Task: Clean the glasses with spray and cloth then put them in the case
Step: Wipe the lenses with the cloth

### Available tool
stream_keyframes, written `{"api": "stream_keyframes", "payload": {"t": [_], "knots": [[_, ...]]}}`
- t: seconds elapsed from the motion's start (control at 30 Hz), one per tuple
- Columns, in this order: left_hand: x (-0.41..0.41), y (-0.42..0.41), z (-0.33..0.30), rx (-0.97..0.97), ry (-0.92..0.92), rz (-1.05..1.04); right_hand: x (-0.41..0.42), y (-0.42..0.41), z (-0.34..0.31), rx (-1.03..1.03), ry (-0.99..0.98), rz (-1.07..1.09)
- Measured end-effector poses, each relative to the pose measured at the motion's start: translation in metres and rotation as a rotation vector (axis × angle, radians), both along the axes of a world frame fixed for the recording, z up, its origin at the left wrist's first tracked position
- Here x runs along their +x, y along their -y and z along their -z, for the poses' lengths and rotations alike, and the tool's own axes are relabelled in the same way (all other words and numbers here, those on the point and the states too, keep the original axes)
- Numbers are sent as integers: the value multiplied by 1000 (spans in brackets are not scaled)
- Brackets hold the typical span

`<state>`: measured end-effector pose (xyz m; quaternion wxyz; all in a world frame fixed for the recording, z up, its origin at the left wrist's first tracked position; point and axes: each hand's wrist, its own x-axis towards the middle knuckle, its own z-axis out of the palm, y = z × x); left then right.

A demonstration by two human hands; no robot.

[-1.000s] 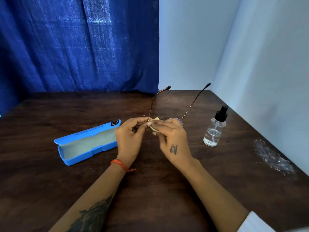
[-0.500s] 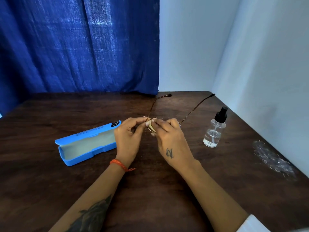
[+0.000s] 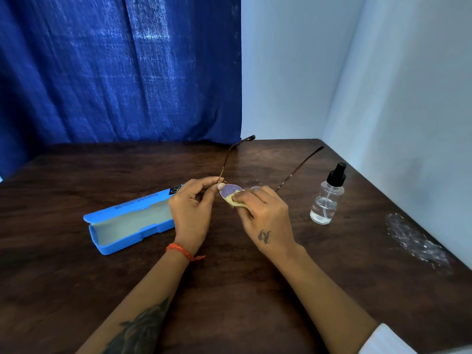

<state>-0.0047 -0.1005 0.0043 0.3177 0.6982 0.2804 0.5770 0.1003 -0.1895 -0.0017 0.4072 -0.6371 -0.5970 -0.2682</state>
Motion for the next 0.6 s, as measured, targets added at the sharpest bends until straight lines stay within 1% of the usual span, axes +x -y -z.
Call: {"api": "stream_keyframes", "payload": {"t": [0.13,0.2,0.3,0.33,0.43,0.47,0.5,0.6], "knots": [[-1,-4,-1,-4,7,-24,7,-1,-4,76,-120,19],[-4,-7,-2,-4,25,-29,6,2,-8,144,-236,26],[-7,-10,-4,-13,52,-30,14,5,-12,272,-524,79],[-7,-10,-5,-15,54,-25,19,4,-11,276,-632,105],[-6,-10,-4,-22,55,6,29,0,-9,121,-934,80],[-5,-9,-4,-24,56,22,29,-1,-10,79,-976,65],[-5,-9,-4,-32,61,38,28,-2,-10,61,-964,63],[-6,-7,-6,-83,85,73,25,0,-14,69,-861,96]]}}
